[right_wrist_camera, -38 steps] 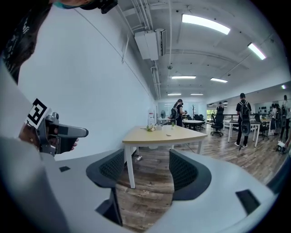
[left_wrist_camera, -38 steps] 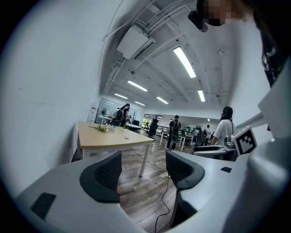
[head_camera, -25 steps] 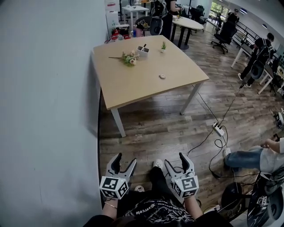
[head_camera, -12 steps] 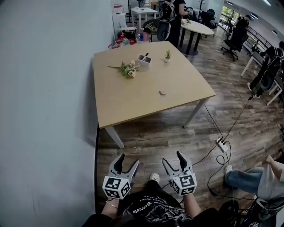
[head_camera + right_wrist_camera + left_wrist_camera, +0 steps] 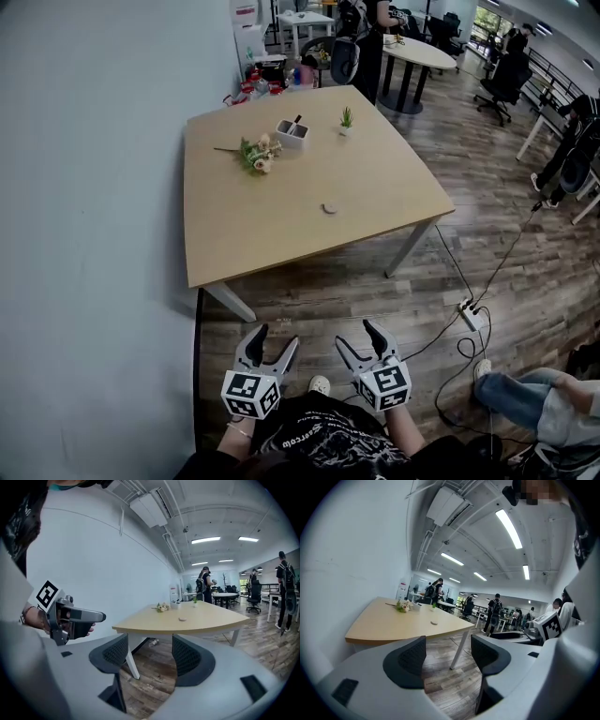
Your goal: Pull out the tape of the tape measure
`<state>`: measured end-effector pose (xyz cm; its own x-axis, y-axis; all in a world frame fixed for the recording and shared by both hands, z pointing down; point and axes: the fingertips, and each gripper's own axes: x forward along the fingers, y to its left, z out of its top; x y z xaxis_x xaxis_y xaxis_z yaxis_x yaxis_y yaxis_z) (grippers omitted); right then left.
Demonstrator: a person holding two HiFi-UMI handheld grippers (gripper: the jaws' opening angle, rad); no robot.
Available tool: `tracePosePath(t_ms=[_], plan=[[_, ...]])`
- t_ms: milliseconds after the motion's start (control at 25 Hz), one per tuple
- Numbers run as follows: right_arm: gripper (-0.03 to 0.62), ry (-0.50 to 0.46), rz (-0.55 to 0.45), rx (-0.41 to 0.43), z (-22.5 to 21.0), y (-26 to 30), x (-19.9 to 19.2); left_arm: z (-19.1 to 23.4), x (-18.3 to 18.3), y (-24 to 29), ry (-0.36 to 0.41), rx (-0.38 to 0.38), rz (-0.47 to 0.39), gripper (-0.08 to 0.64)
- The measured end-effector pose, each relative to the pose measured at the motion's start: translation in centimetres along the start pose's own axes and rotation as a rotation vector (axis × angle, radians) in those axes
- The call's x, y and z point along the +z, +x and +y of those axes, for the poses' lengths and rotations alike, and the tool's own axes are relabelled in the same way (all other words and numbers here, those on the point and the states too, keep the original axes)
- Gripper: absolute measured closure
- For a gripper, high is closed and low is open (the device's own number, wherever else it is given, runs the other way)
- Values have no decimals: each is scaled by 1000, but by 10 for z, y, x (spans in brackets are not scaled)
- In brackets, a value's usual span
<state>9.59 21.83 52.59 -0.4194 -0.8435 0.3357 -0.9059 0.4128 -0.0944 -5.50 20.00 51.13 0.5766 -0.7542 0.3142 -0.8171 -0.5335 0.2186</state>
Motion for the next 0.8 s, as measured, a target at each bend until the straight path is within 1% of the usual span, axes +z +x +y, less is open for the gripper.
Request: tracePosePath(t_ms=[200,440,600,800], plan=[[285,16,15,14,-13,8,-4,-3,-6,21,-20,5,29,264],[284,28,22,20,-27,28,-2,8,-2,44,-23,6,33,264],[285,28,8,28,-41,49,5,25,11,71,-35,-5,26,264],[295,43,16,-2,-61,93,18,56,31,119,5,-43,45,264]])
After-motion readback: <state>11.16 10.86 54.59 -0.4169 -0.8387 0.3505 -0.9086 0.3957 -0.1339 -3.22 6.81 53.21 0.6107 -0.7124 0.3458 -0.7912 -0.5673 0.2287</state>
